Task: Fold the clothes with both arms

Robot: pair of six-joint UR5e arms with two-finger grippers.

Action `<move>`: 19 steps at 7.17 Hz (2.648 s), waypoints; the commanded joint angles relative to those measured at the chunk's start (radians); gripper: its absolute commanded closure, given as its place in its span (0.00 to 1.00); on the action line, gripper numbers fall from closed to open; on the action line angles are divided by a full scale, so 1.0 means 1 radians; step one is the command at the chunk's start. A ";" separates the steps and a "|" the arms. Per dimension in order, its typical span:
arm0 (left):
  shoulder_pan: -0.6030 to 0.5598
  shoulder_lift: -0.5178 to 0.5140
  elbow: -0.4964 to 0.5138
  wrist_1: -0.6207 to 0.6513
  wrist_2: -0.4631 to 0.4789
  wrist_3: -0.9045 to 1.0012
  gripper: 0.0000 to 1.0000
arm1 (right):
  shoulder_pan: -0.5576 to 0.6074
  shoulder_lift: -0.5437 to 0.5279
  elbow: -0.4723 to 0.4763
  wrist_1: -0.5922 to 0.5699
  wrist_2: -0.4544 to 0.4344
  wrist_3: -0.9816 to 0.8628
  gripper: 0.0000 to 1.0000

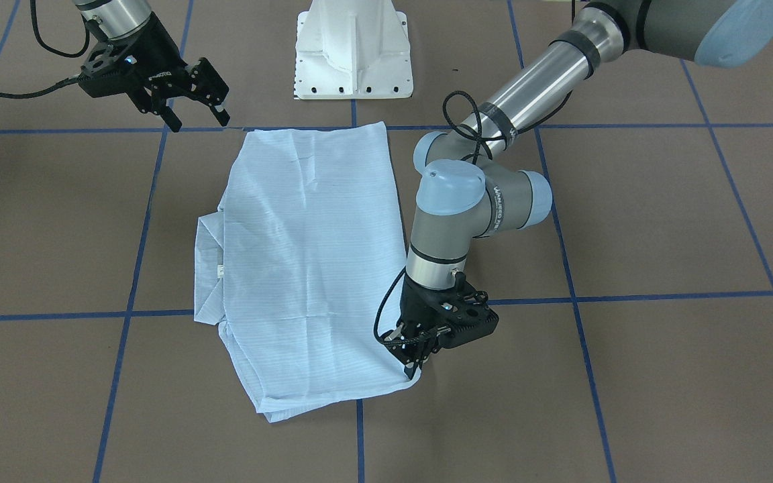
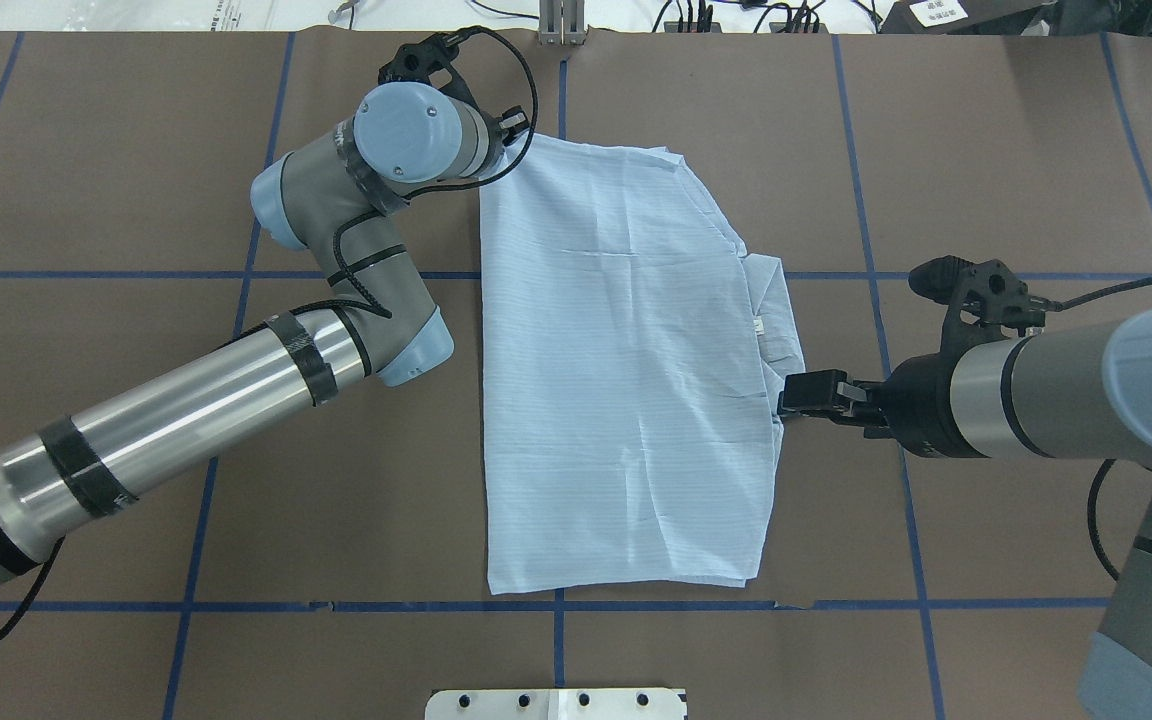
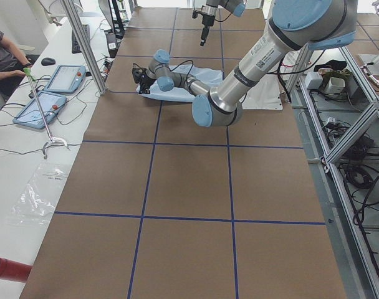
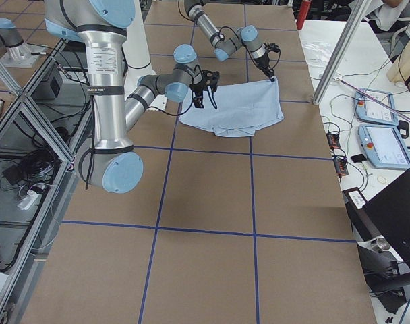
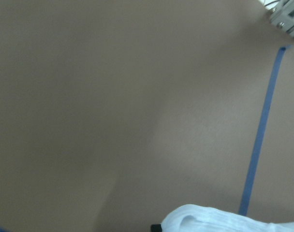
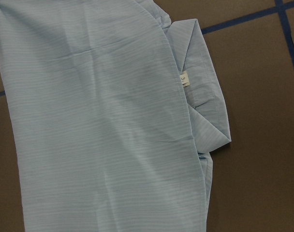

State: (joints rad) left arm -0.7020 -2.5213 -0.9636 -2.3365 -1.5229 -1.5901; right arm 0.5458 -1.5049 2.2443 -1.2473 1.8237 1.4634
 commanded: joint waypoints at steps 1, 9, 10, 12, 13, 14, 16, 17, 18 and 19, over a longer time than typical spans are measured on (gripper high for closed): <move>-0.002 -0.007 0.071 -0.112 0.041 0.002 1.00 | -0.001 0.006 -0.009 0.000 -0.011 0.000 0.00; -0.001 0.010 0.083 -0.139 0.145 0.074 0.00 | -0.004 0.052 -0.052 0.000 -0.067 -0.003 0.00; -0.002 0.010 0.071 -0.139 0.136 0.096 0.00 | -0.006 0.054 -0.055 -0.001 -0.083 -0.003 0.00; -0.005 0.120 -0.095 -0.118 0.011 0.154 0.00 | -0.006 0.052 -0.072 0.000 -0.089 -0.003 0.00; -0.005 0.200 -0.216 -0.075 -0.094 0.154 0.00 | -0.006 0.049 -0.072 -0.001 -0.089 -0.003 0.00; 0.002 0.241 -0.356 0.062 -0.168 0.154 0.00 | -0.006 0.049 -0.072 -0.001 -0.089 -0.003 0.00; 0.030 0.315 -0.605 0.318 -0.363 0.131 0.01 | -0.006 0.046 -0.072 -0.001 -0.086 -0.005 0.00; 0.033 0.378 -0.673 0.327 -0.458 0.043 0.01 | -0.007 0.046 -0.072 -0.001 -0.083 -0.005 0.00; 0.088 0.424 -0.735 0.322 -0.477 -0.029 0.01 | -0.009 0.046 -0.078 -0.001 -0.083 -0.005 0.00; 0.158 0.453 -0.768 0.304 -0.452 -0.121 0.01 | -0.010 0.046 -0.077 -0.001 -0.084 -0.005 0.00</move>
State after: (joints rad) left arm -0.6135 -2.1120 -1.6762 -2.0236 -1.9732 -1.6115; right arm 0.5369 -1.4587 2.1684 -1.2487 1.7403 1.4588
